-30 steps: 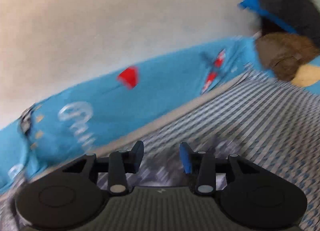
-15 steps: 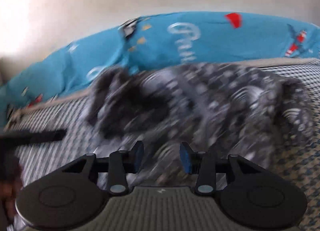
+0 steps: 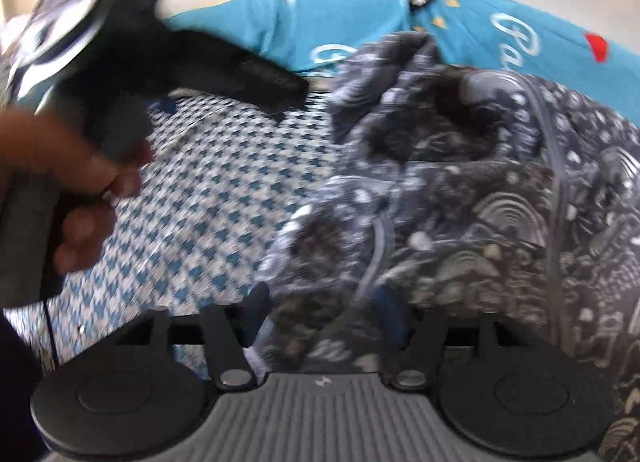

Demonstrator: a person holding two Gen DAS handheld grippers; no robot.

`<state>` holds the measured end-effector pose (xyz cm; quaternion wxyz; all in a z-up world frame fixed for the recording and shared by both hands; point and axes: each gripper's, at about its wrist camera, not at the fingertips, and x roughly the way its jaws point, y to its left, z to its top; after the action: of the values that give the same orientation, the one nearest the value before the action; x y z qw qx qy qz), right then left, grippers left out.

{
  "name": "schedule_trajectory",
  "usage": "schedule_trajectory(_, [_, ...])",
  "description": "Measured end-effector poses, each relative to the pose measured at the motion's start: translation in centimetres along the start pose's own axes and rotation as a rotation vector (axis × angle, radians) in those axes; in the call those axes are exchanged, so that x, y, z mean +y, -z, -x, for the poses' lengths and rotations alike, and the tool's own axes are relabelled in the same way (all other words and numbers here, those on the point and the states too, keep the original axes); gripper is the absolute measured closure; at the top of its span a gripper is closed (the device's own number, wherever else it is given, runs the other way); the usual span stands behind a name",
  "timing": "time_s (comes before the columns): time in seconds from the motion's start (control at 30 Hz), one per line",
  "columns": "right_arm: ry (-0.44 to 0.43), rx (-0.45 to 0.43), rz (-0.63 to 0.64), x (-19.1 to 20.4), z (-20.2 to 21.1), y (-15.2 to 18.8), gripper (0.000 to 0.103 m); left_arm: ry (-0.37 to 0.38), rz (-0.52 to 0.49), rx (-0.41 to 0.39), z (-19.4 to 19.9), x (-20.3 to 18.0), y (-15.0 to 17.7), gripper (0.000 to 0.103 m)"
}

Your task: Fold clothes

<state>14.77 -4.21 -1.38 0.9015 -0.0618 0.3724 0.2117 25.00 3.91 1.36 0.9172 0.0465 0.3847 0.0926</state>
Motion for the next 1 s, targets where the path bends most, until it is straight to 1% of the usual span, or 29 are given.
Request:
schedule_trajectory(0.03, [-0.003, -0.004, 0.024, 0.6, -0.1, 0.2, 0.032, 0.0, 0.001, 0.001, 0.0, 0.0, 0.0, 0.0])
schedule_trajectory(0.13, [-0.03, -0.008, 0.099, 2.0, -0.3, 0.6, 0.03, -0.003, 0.005, 0.002, -0.1, 0.1, 0.0, 0.0])
schedule_trajectory(0.17, [-0.02, -0.002, 0.127, 2.4, -0.7, 0.8, 0.031, -0.003, 0.006, 0.003, -0.1, 0.2, 0.0, 0.0])
schedule_trajectory(0.2, [0.013, 0.004, 0.149, 2.7, -1.1, 1.0, 0.032, -0.004, 0.007, 0.005, -0.2, 0.2, 0.0, 0.0])
schedule_trajectory(0.23, [0.046, 0.011, 0.172, 3.0, -1.6, 1.2, 0.038, -0.004, 0.007, 0.004, -0.1, 0.2, 0.0, 0.0])
schedule_trajectory(0.27, [0.066, 0.013, 0.179, 3.1, -1.9, 1.3, 0.04, -0.005, 0.008, 0.002, -0.1, 0.2, 0.0, 0.0])
schedule_trajectory(0.3, [0.067, 0.009, 0.163, 2.8, -2.1, 1.4, 0.04, -0.005, 0.008, -0.001, 0.0, 0.2, 0.0, 0.0])
schedule_trajectory(0.33, [0.069, 0.006, 0.145, 2.5, -2.2, 1.4, 0.043, -0.006, 0.008, -0.003, 0.1, 0.3, -0.1, 0.0])
schedule_trajectory(0.37, [0.072, 0.004, 0.127, 2.2, -2.3, 1.3, 0.051, -0.007, 0.009, -0.005, 0.1, 0.4, -0.1, 0.0])
schedule_trajectory(0.4, [0.082, 0.0, 0.117, 1.9, -2.3, 1.2, 0.056, -0.009, 0.011, -0.007, 0.2, 0.5, -0.1, 0.0])
schedule_trajectory(0.47, [0.1, -0.004, 0.096, 1.3, -2.2, 1.1, 0.08, -0.012, 0.014, -0.012, 0.4, 0.7, -0.2, 0.0])
schedule_trajectory(0.5, [0.104, -0.003, 0.077, 0.9, -2.2, 0.9, 0.085, -0.014, 0.016, -0.014, 0.5, 0.8, -0.2, 0.0])
schedule_trajectory(0.53, [0.094, -0.002, 0.055, 0.4, -2.0, 0.8, 0.087, -0.016, 0.017, -0.016, 0.6, 0.9, -0.3, 0.0])
schedule_trajectory(0.57, [0.063, -0.002, 0.028, 0.0, -1.7, 0.6, 0.09, -0.018, 0.019, -0.018, 0.7, 1.1, -0.3, 0.0])
schedule_trajectory(0.67, [-0.034, 0.0, 0.004, -0.5, -0.2, 0.4, 0.091, -0.028, 0.031, -0.033, 1.2, 1.9, -0.5, 0.0])
schedule_trajectory(0.83, [-0.174, 0.054, 0.01, 0.4, 2.5, 2.1, 0.091, -0.046, 0.075, -0.048, 1.7, 3.4, -1.1, 0.0])
schedule_trajectory(0.97, [-0.298, 0.116, 0.106, 2.2, 4.5, 4.1, 0.094, -0.043, 0.109, -0.042, 1.7, 4.3, -1.2, 0.0])
schedule_trajectory(1.0, [-0.342, 0.139, 0.128, 2.6, 4.8, 4.5, 0.1, -0.045, 0.111, -0.04, 1.7, 4.3, -1.2, 0.0])
